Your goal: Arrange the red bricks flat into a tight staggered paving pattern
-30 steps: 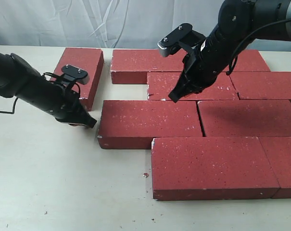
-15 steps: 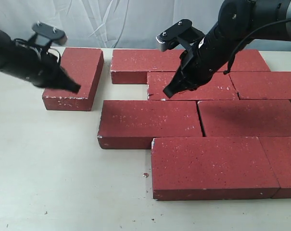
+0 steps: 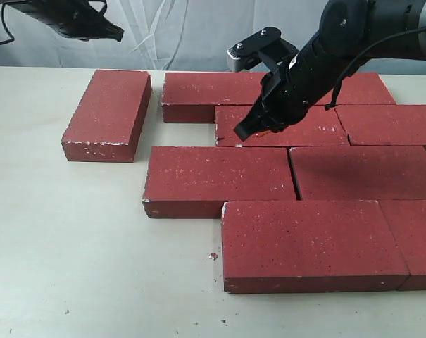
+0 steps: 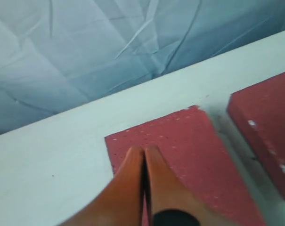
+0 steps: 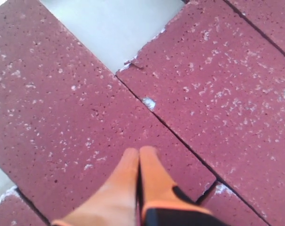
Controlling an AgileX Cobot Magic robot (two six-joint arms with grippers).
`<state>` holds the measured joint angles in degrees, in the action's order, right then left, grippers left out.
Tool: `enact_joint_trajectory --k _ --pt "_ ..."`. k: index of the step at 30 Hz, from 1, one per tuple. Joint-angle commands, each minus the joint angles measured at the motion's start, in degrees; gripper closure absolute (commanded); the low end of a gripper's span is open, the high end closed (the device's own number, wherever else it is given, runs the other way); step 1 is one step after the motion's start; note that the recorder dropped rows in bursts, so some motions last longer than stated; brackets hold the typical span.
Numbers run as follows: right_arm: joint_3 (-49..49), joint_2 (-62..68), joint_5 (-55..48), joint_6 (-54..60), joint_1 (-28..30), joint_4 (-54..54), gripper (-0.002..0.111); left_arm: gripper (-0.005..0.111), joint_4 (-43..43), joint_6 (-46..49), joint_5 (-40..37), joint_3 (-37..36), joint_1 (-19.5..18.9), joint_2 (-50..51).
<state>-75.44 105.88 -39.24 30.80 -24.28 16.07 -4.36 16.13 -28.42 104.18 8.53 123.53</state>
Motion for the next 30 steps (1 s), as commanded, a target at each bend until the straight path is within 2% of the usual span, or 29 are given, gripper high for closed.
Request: enact_joint_trajectory --k 1,8,13,30 --pt "0.3 -0.32 1.07 0.4 0.24 0.5 0.109 0.107 11.17 -12.1 -6.28 13.9 0.28 9.65" --pt "0.3 -0.32 1.98 0.53 0.24 1.02 0.109 0.107 8.46 -9.92 -6.35 32.04 1.19 22.4" --pt "0.3 -0.32 2.12 0.53 0.24 1.01 0.109 0.107 4.93 -9.48 -6.35 39.32 1.19 29.02" --pt "0.3 -0.32 2.12 0.53 0.24 1.01 0.109 0.107 4.36 -5.93 -11.87 41.27 1.4 32.13"
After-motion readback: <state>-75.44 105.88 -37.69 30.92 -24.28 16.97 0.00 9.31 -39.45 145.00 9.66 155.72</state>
